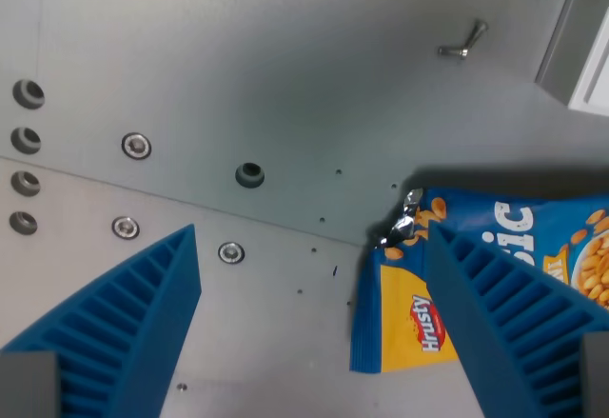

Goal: Rotate around base positive y

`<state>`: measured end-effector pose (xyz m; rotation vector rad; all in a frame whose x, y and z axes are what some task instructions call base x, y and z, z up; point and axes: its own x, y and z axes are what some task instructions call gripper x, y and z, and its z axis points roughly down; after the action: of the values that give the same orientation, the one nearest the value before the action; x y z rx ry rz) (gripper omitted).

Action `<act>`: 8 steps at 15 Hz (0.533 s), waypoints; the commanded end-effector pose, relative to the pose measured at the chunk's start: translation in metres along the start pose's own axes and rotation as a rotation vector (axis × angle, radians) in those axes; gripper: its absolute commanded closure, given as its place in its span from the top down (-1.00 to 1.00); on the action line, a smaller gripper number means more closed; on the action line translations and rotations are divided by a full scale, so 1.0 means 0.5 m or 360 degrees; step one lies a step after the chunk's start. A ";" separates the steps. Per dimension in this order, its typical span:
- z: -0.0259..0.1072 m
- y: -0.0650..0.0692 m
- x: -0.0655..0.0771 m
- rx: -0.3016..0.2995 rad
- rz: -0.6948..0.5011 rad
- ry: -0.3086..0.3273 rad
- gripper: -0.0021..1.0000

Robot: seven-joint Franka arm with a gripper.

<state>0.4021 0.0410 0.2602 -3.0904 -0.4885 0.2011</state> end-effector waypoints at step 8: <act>-0.013 0.004 0.012 0.0166 -0.0009 -0.0468 1.00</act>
<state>0.4020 0.0417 0.2602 -3.0682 -0.4864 0.3536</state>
